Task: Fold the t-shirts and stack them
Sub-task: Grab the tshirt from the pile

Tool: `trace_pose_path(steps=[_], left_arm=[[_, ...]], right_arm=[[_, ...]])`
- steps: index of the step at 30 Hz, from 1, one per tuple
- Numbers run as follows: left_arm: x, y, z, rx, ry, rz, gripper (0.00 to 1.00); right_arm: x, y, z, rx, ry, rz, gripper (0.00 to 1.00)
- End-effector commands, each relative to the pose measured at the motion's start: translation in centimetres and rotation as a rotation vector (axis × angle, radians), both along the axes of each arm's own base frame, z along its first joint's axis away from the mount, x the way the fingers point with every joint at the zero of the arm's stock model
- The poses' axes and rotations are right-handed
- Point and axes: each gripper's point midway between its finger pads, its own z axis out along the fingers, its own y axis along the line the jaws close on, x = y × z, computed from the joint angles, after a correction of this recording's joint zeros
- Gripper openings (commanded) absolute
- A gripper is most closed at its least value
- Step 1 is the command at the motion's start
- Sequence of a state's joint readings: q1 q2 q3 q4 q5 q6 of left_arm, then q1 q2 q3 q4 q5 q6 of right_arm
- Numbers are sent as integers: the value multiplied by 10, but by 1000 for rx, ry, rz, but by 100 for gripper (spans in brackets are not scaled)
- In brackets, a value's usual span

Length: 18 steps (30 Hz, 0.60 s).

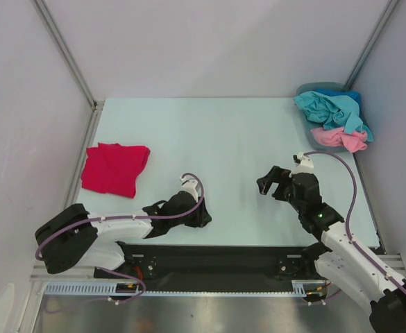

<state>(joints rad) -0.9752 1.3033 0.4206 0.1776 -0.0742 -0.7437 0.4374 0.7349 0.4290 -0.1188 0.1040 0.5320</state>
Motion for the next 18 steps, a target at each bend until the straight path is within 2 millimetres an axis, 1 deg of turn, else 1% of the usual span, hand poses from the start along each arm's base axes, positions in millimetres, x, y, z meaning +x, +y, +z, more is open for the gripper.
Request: trace_pose_path(steps=[1,3,7,8,12,14,15,17,18], left_arm=[[1,-7,14,-52,-20,-1,44],[0,-6,13,-52,-22,0,44],[-2,-4,10,-61,-18,0,44],[-3,-3,7,-59,-13,-1,44],[-5,-4,5,-70,-8,-5,43],[-6,-3,7,-74,-10,-6,43],[-5,-3,12,-86,-19,-5,44],[-6,2,13,-83,-28,5,43],[-5,3,18,-94,-40,9,44]], right_arm=[[9,-5,17,25,-43,-62,100],[9,-8,16,23,-45,-73,100],[10,-20,11,-26,-38,-123,100],[10,-22,11,-30,-35,-131,100],[7,-22,8,-36,-29,-125,100],[6,-24,3,-44,-23,-126,100],[5,-24,3,-42,-26,-124,100],[5,-22,3,-39,-25,-116,100],[6,-22,2,-39,-22,-113,100]])
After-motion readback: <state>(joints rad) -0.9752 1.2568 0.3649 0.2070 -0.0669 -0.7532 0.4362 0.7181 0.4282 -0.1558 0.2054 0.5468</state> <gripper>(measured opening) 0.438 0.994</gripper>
